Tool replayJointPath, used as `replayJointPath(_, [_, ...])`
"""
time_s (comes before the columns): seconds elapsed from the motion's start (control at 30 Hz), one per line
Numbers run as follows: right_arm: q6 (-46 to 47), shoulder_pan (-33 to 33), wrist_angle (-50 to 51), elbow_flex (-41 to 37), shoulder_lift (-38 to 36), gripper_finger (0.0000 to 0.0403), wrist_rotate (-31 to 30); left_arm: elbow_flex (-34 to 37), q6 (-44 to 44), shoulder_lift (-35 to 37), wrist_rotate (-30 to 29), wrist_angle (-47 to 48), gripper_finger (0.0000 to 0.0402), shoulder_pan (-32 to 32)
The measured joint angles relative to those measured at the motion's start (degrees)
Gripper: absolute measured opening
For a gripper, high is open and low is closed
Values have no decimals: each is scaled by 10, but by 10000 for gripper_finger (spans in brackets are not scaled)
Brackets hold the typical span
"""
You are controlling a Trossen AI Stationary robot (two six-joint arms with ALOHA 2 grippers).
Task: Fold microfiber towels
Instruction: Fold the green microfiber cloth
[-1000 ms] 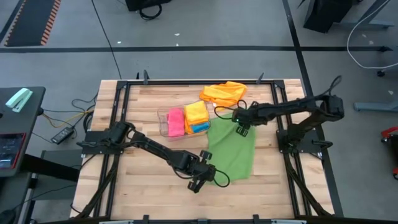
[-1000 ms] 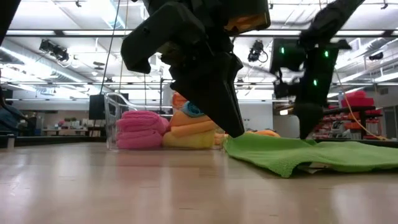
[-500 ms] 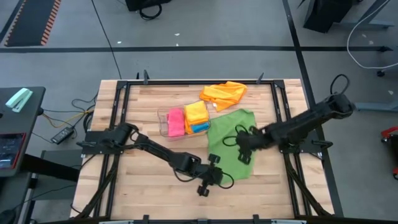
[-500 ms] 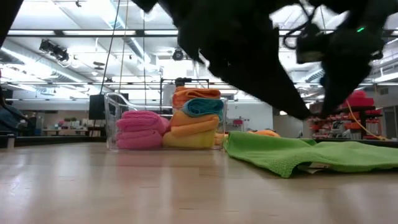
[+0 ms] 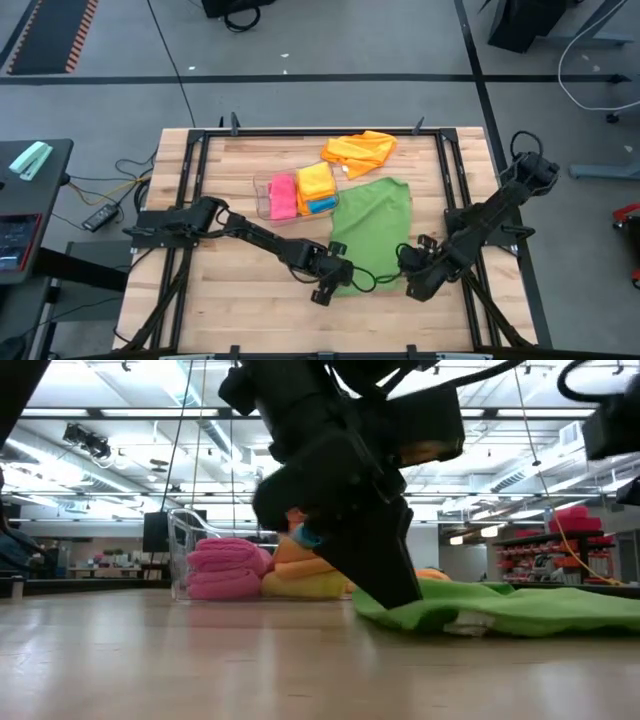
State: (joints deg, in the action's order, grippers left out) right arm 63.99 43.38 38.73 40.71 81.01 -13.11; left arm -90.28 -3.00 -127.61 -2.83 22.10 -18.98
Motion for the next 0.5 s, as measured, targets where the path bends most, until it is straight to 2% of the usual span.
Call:
replayJointPath(0.27, [-40,-11,1,0,79,170,-41,0,9,0,20,16,35,-20])
replayJointPath(0.43, [-68,-37,-9,2,94,170,-46,1,9,0,18,18,40,-23])
replayJointPath(0.5, [-90,-48,-30,1,90,170,-75,1,9,-1,19,18,40,-23])
